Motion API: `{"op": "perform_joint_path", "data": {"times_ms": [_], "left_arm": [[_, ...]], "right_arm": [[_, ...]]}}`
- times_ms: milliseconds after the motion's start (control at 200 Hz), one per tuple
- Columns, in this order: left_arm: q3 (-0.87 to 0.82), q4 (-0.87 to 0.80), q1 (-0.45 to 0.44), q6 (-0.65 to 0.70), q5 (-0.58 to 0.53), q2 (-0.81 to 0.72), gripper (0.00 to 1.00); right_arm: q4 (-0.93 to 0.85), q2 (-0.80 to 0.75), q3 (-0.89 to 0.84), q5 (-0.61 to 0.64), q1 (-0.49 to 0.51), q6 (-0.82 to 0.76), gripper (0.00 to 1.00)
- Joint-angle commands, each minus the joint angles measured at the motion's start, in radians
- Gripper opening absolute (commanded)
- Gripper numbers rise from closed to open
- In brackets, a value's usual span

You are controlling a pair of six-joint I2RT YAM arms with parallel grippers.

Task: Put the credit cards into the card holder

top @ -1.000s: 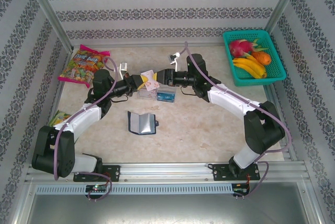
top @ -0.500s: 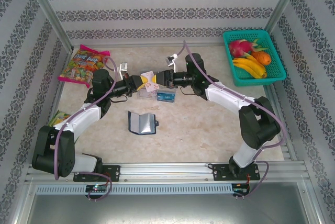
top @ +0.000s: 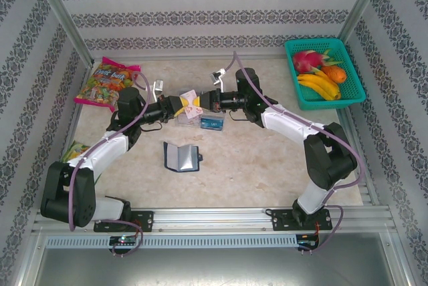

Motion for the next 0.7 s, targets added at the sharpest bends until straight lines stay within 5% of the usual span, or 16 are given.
{"op": "perform_joint_path", "data": {"times_ms": [0,295,500,694], "left_arm": [[0.038,-0.161,0.005,0.103,-0.033,-0.033,0.34],[0.069,-0.515,0.005,0.303,-0.184,-0.093,0.6],[0.064,-0.877,0.005,0.462,-0.476,-0.105,0.61],[-0.047,-0.88,0.005,0.446,-0.483,-0.11,0.6]], "right_arm": [[0.025,-0.025,-0.001,-0.012,0.012,-0.025,0.0],[-0.039,-0.067,-0.095,0.063,0.031,-0.063,0.0],[-0.113,-0.051,-0.176,0.182,0.158,-0.092,0.0],[-0.123,-0.015,-0.241,0.329,0.292,-0.038,0.0]]}}
